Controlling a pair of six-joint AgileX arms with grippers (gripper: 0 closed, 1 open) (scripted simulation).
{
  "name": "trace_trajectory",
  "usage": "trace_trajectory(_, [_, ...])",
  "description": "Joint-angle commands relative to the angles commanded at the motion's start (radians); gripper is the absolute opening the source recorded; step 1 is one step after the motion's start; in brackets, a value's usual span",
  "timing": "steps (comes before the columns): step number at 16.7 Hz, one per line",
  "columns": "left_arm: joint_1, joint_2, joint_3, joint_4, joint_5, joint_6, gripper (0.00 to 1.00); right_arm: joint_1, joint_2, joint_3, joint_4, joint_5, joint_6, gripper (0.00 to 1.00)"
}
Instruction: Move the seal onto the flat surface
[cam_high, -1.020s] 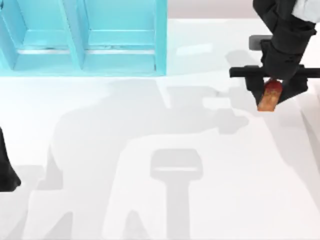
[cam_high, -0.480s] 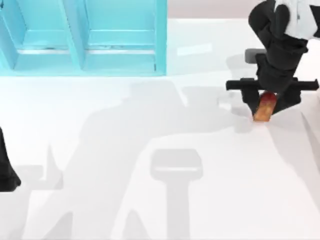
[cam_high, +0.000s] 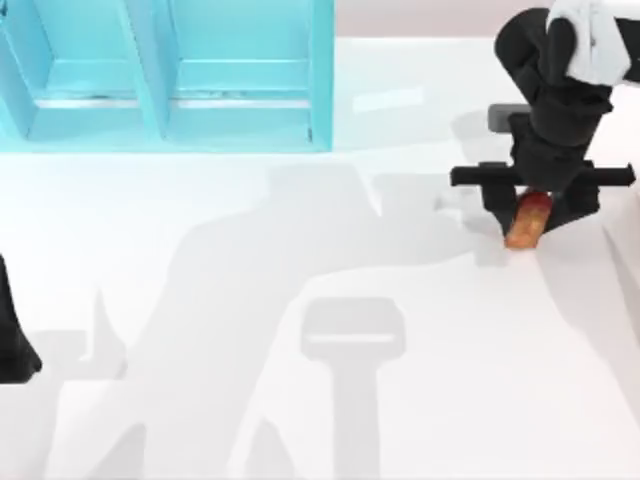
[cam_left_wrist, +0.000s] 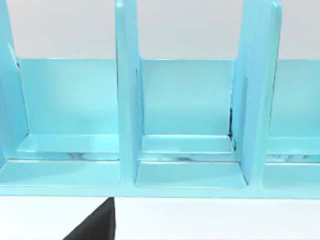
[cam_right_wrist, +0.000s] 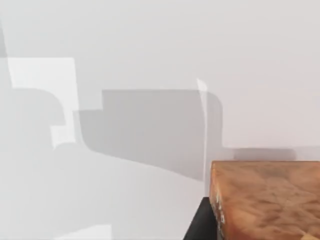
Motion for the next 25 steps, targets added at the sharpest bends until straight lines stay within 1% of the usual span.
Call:
trace_trajectory(10, [0.0, 0.0, 0.0, 0.0, 0.0, 0.0, 1.0, 0.0, 0.0, 0.0, 0.0, 0.0, 0.0, 0.98])
trace_trajectory(11, [0.0, 0.0, 0.0, 0.0, 0.0, 0.0, 1.0, 0.0, 0.0, 0.0, 0.0, 0.0, 0.0, 1.0])
trace_trajectory(20, [0.0, 0.0, 0.0, 0.0, 0.0, 0.0, 1.0, -0.002, 0.0, 0.002, -0.002, 0.0, 0.0, 1.0])
trace_trajectory(22, [0.0, 0.0, 0.0, 0.0, 0.0, 0.0, 1.0, -0.003, 0.001, 0.036, -0.035, 0.0, 0.0, 1.0])
trace_trajectory(25, [0.0, 0.0, 0.0, 0.0, 0.0, 0.0, 1.0, -0.003, 0.005, 0.147, -0.143, 0.0, -0.001, 1.0])
